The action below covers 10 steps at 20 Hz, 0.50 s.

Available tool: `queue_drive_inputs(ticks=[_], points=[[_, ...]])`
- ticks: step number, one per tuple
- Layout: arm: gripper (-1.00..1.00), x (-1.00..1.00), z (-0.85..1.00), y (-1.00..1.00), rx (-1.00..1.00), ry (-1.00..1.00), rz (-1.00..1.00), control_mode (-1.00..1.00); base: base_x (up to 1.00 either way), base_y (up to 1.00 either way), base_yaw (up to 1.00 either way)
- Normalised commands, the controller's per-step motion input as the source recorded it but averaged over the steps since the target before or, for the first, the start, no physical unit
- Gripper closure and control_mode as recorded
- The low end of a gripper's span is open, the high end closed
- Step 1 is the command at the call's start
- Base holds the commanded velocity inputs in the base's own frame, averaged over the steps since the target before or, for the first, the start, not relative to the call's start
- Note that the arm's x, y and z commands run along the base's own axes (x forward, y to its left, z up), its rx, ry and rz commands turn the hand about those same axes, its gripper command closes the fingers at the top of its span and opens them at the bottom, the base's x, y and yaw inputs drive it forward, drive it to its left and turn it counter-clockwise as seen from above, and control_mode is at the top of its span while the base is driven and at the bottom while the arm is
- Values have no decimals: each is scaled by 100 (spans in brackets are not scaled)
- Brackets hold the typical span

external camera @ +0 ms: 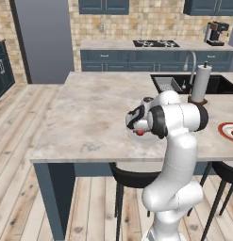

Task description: Pick up each peach from the fridge and place one peach on each plate on the dining counter.

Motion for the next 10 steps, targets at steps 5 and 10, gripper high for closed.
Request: queue_drive_inputs(ticks=[5,10], points=[[-100,-4,10,-1,4,2,-12,-100,0,0,0],[-100,-40,68,-12,16,0,-10,-100,0,0,0]])
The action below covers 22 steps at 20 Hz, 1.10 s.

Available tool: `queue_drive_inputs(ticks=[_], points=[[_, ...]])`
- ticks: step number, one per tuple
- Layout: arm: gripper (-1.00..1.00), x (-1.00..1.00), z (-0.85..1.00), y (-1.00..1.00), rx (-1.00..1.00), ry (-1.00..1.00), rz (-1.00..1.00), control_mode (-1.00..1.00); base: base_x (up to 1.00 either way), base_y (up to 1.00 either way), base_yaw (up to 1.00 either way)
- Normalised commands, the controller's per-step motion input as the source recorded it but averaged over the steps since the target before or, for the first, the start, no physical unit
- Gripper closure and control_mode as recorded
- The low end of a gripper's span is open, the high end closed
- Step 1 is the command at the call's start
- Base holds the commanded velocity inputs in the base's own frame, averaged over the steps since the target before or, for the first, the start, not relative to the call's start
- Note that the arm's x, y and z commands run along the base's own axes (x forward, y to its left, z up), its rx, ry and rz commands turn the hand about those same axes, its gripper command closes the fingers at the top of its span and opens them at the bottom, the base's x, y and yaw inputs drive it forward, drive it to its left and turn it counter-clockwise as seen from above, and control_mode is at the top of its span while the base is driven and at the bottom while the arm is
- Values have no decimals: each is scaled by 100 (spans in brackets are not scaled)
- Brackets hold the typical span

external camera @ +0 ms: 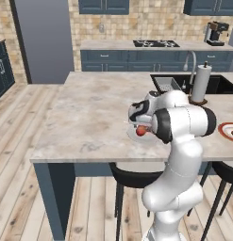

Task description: Pick up each peach from the fridge and place one peach on each plate on the dining counter.

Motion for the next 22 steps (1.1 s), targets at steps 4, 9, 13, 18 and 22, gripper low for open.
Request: queue_drive_inputs(ticks=[4,9,13,18,22], points=[[-100,-95,92,-3,18,10,-8,-100,0,0,0],[-100,-100,73,0,1,18,-1,-100,0,0,0],[-100,-100,23,5,-1,6,0,-100,0,0,0],[-100,-100,-10,0,0,-20,0,-100,0,0,0],[-100,-100,-17,1,0,-20,0,-100,0,0,0]])
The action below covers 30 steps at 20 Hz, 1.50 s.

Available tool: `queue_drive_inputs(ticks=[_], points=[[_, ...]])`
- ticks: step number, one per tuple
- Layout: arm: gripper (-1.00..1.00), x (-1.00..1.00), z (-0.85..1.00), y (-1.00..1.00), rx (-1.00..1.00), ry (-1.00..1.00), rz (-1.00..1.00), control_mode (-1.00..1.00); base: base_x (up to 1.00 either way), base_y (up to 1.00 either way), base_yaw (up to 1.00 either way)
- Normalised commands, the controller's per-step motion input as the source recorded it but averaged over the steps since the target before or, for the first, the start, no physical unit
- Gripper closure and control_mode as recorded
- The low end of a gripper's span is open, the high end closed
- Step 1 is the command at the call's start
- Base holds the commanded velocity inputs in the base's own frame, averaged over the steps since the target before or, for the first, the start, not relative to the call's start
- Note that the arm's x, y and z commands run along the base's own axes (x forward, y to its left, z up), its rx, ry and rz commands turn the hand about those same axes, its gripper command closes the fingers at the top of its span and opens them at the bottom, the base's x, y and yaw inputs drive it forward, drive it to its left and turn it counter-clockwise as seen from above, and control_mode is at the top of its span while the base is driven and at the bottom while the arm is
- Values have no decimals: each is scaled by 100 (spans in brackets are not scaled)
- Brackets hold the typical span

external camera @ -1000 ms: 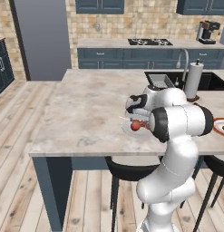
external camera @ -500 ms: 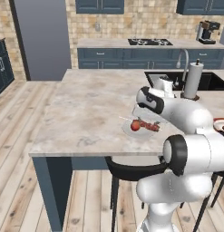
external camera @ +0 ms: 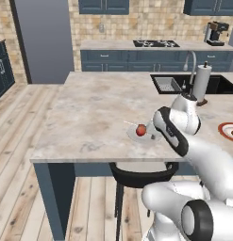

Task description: Pick up each peach from the fridge and place one peach on each plate on the dining counter.

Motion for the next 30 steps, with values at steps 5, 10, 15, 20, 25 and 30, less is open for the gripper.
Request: queue_drive_inputs(ticks=[5,10,15,20,25,30], points=[[-100,-64,-5,14,-3,-4,0,-100,0,0,0],[-100,0,0,3,0,0,0,-100,0,0,0],[-100,0,0,10,-1,0,0,-100,0,0,0],[-100,-4,0,0,0,0,0,100,-34,-23,0],[-100,0,0,0,0,0,0,100,-77,-90,-9],[-100,0,0,0,0,0,0,100,-18,-100,-12]])
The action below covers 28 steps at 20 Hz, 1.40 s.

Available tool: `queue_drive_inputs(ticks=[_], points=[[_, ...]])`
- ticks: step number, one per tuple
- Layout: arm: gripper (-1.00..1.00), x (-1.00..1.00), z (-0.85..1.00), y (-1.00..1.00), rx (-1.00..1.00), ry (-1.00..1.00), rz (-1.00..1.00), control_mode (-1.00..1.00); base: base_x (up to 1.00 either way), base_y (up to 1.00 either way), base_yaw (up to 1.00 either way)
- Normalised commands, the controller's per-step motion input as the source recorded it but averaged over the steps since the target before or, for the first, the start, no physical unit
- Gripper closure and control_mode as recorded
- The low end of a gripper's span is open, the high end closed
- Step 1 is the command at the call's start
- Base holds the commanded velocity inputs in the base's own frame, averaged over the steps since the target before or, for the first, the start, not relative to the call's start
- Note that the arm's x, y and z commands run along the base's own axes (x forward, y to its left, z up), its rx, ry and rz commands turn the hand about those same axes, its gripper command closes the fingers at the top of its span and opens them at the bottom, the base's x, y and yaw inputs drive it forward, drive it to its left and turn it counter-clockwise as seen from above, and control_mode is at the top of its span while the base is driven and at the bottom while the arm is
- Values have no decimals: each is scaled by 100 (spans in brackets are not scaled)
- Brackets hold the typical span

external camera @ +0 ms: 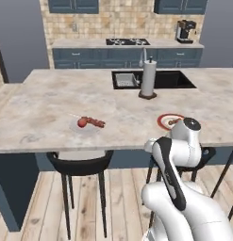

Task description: Pick up each peach from the fridge and place one peach on each plate on the dining counter.

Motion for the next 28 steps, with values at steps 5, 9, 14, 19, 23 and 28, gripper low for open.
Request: queue_drive_inputs(ticks=[5,9,14,19,23,28], points=[[-100,0,0,0,0,0,0,100,0,-100,-16],[-100,0,0,0,0,0,0,100,0,-100,-16],[-100,0,0,0,0,0,0,100,0,-100,-15],[-100,0,0,0,0,0,0,100,0,-100,-12],[-100,0,0,0,0,0,0,100,0,-100,-9],[-100,0,0,0,0,0,0,100,0,-100,-11]])
